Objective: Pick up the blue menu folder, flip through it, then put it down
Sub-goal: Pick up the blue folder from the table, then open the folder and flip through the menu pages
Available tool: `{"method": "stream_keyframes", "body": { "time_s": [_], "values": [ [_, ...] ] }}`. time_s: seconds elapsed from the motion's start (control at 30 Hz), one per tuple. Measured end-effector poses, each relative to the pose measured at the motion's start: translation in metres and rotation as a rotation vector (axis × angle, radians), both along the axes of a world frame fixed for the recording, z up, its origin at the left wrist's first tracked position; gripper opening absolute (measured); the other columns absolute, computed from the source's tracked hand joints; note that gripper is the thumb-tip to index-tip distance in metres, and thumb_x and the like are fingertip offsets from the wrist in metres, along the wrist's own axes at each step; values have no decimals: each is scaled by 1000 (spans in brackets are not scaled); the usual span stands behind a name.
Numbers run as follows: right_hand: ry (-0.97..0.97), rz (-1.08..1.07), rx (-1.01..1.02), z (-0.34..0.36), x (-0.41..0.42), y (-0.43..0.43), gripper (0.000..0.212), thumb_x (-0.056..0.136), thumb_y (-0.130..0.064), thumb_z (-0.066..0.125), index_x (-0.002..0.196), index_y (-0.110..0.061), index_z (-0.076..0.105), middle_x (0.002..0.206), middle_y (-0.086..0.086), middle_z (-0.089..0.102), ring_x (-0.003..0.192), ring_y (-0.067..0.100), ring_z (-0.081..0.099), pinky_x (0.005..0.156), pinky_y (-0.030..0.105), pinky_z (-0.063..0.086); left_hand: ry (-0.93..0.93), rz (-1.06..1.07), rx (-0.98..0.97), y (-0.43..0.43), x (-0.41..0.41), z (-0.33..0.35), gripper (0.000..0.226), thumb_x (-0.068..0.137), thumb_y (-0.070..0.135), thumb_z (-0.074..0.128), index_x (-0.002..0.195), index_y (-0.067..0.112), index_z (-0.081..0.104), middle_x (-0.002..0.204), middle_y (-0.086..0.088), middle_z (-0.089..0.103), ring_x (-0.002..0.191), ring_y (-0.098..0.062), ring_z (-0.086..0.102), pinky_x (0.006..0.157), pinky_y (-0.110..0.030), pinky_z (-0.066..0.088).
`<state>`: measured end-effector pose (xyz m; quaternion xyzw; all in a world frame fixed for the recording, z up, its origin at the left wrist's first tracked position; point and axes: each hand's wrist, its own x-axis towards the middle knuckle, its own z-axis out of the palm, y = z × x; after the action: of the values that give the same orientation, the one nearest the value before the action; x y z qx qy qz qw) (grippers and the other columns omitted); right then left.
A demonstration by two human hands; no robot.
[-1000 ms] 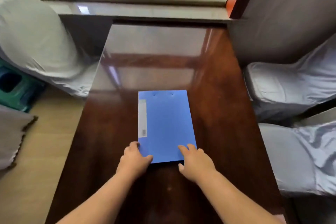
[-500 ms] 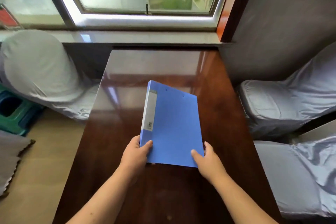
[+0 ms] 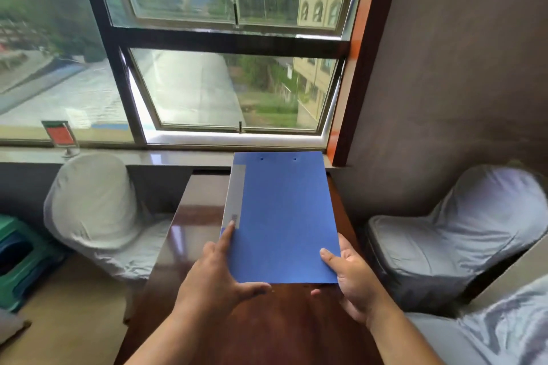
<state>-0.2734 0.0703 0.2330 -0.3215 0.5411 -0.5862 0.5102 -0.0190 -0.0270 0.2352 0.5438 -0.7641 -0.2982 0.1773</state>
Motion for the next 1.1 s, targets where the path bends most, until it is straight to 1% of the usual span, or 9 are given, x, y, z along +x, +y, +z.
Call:
{"method": "stream_keyframes", "body": {
  "time_s": [0.1,0.2,0.37,0.47,0.57,0.7,0.8,0.9,1.1],
  "values": [
    [-101,31,-54,0,5,17,40,111,-1,43,146,-16,53,137,15,73,123,40,69,96,53,62,15,-9,-32,18,14,0,156,26,105,59,161,54,0,125,15,48,121,-16,62,97,-40,55],
    [-247,42,-79,2,7,30,41,107,-2,45,145,-13,54,138,20,71,125,44,67,98,53,61,-6,-22,-86,29,24,-1,154,27,109,49,162,53,0,119,15,47,113,-17,64,90,-39,56],
    [-400,62,32,11,6,36,68,110,-59,24,144,-15,63,144,22,66,132,42,62,112,57,47,-9,-21,-171,39,29,5,149,34,107,48,157,45,-11,120,10,50,111,-22,65,89,-41,55],
    [-308,92,54,8,4,37,59,109,-54,33,131,-18,73,124,24,77,101,41,78,77,51,65,-11,-11,-194,43,29,13,146,37,108,45,154,43,-15,118,8,50,109,-25,65,90,-42,54],
    [-168,110,27,15,9,37,33,96,-31,64,127,-25,74,101,24,81,63,39,74,52,42,63,-15,19,-180,48,27,21,149,32,114,29,156,42,-12,122,6,50,114,-26,65,91,-42,53],
    [-109,69,-7,25,10,34,43,88,-18,81,130,-19,70,93,22,78,49,34,69,44,38,62,-85,15,-242,47,33,22,136,51,107,17,166,36,8,145,-1,59,128,-30,62,96,-43,49],
    [-71,3,4,21,3,34,33,103,-16,63,135,-10,61,94,22,76,46,31,67,43,39,62,-70,9,-468,43,37,21,62,89,67,19,131,40,56,99,-8,80,86,-39,76,73,-50,60],
    [-99,-39,11,16,-6,43,26,110,-13,51,134,-10,60,97,25,76,48,34,70,41,41,64,215,246,-150,33,33,18,59,104,59,28,85,18,64,58,-5,75,56,-20,76,71,-50,61],
    [-123,-73,-30,20,-19,54,25,111,-10,45,129,-6,62,97,28,80,69,41,79,48,49,67,672,375,182,13,34,1,56,107,37,55,76,-8,68,56,-19,74,52,-28,76,50,-36,63]
  ]
}}
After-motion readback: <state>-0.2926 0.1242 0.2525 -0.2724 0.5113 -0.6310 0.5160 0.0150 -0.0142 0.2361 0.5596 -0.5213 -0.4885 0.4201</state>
